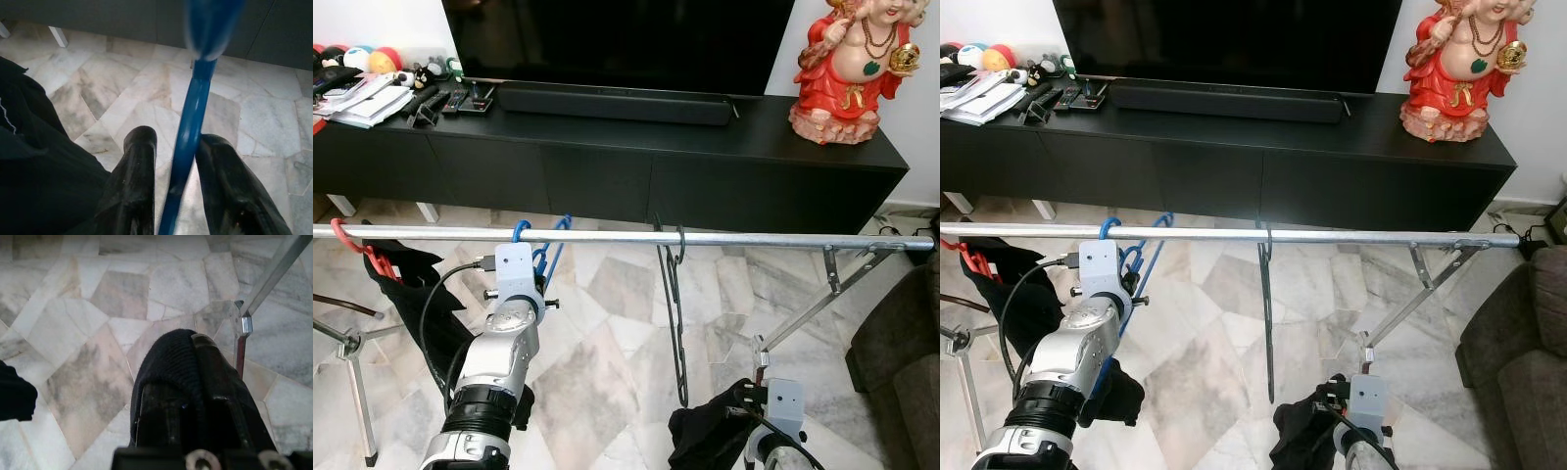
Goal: Hang hanger
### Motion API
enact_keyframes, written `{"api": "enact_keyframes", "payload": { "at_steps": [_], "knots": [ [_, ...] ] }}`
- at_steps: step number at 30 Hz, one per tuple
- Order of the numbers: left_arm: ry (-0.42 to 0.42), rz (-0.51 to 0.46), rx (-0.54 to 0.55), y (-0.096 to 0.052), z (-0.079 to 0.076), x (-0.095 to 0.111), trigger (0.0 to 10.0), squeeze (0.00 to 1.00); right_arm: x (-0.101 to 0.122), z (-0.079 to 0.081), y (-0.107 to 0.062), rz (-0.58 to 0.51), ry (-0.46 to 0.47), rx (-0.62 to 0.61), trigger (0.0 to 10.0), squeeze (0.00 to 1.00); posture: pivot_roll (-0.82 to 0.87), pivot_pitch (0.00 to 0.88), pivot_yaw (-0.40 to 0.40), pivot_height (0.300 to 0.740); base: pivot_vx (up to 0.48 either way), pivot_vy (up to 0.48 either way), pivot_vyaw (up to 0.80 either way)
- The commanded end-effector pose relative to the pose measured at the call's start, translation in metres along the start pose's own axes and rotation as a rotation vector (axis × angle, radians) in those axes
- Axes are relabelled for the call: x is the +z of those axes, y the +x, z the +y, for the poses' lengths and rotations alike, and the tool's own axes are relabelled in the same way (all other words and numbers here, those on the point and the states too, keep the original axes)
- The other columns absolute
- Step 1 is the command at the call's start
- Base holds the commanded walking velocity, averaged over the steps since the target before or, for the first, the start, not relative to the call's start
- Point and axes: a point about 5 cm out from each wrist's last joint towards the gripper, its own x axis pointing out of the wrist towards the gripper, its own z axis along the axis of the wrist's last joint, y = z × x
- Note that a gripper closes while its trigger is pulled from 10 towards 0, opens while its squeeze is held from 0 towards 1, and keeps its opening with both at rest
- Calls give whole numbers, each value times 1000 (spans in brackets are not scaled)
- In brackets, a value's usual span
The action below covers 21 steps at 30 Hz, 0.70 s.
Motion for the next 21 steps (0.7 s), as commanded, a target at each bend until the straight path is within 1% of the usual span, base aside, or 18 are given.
{"api": "enact_keyframes", "payload": {
  "at_steps": [1, 3, 5, 8, 10, 12, 13, 14, 16, 17, 18, 19, 21],
  "knots": [
    [-28, 27, -20, 1, -3, -2, 0, 0, -5, -3, -2, 24, 1, -6, 10000, 0, -4, 140, -9, 740, 0, 0, 0],
    [-39, 34, -26, 1, -3, -3, 0, 0, -6, -4, -2, 34, 1, -8, 10000, 0, -4, 140, -10, 740, 0, 0, 0],
    [-74, 57, -37, 1, -5, -5, 0, 0, -7, -5, -1, 48, 1, -10, 10000, 0, -6, 141, -11, 740, 0, 0, 0],
    [-87, 88, -47, 1, -5, -9, 0, 0, -9, -7, -2, 70, 0, -14, 10000, 0, -6, 143, -14, 740, 0, 0, 0],
    [-92, 91, -44, 1, -5, -9, 0, 0, -9, -8, -2, 76, 0, -15, 10000, 0, -5, 143, -15, 740, 0, 0, 0],
    [-98, 55, -23, 1, -1, -4, 0, 0, -13, -7, -2, 103, 1, -18, 10000, 0, -5, 146, -17, 740, 0, 0, 0],
    [-98, 55, -23, 1, -1, -4, 0, 0, -13, -7, -2, 103, 1, -18, 10000, 0, -5, 146, -17, 740, 0, 0, 0],
    [-79, 27, -17, 1, 1, 1, 0, 0, -15, -6, -3, 117, 1, -20, 10000, 0, -3, 147, -18, 740, 0, 0, 0],
    [-46, 2, -16, 0, 2, 5, 0, 0, -17, -6, -3, 128, 1, -20, 10000, 0, -1, 148, -19, 740, 0, 0, 0],
    [-6, -30, -23, -2, 2, 10, 0, 0, -19, -7, -4, 140, 2, -22, 10000, 0, 1, 148, -18, 740, 0, 0, 0],
    [-6, -30, -23, -2, 2, 10, 0, 0, -19, -7, -4, 140, 2, -22, 10000, 0, 1, 148, -18, 740, 0, 0, 0],
    [26, -61, -44, -5, 1, 13, 0, 0, -21, -6, -5, 150, 2, -23, 10000, 0, 1, 148, -18, 740, 0, 0, 0],
    [47, -85, -64, -9, 1, 14, 0, 0, -22, -5, -5, 155, 2, -23, 10000, 0, -1, 150, -16, 740, 0, 0, 0]
  ]
}}
